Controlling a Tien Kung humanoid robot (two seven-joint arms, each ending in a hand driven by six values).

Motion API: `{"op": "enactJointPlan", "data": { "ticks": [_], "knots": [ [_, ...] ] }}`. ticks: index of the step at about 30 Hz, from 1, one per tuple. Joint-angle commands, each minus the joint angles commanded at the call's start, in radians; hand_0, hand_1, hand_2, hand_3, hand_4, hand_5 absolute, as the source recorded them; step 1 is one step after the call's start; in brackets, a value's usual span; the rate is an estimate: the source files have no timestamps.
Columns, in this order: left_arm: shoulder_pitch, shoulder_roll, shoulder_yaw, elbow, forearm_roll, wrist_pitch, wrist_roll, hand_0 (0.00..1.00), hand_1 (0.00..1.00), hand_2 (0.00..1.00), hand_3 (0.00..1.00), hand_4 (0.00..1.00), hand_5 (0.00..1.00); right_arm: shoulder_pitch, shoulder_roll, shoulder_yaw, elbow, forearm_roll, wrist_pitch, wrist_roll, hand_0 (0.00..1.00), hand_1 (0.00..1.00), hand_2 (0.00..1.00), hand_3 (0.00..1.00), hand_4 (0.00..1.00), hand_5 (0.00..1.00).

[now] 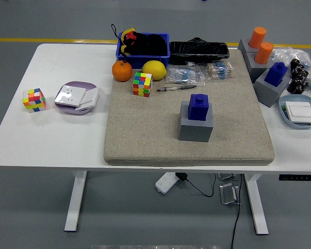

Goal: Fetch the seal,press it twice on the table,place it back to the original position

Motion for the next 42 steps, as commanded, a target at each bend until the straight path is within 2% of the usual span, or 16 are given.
{"op": "enactJointPlan", "data": {
  "ticks": [16,42],
  "knots": [
    [-0.001,0.000,-0.005,0.000,0.002,0.003,0.000,0.815,0.815,0.786,0.836,0.792,0.405,-0.005,0.003,-0.003,0.011,0.022,-0.019,0.029,0.910,0.872,0.861,0.881,0.974,0.329],
    [0.000,0.000,-0.010,0.000,0.006,0.006,0.001,0.813,0.815,0.786,0.836,0.791,0.405,-0.009,0.007,-0.008,0.018,0.029,-0.022,0.027,0.901,0.841,0.838,0.847,0.963,0.331]
  ]
}}
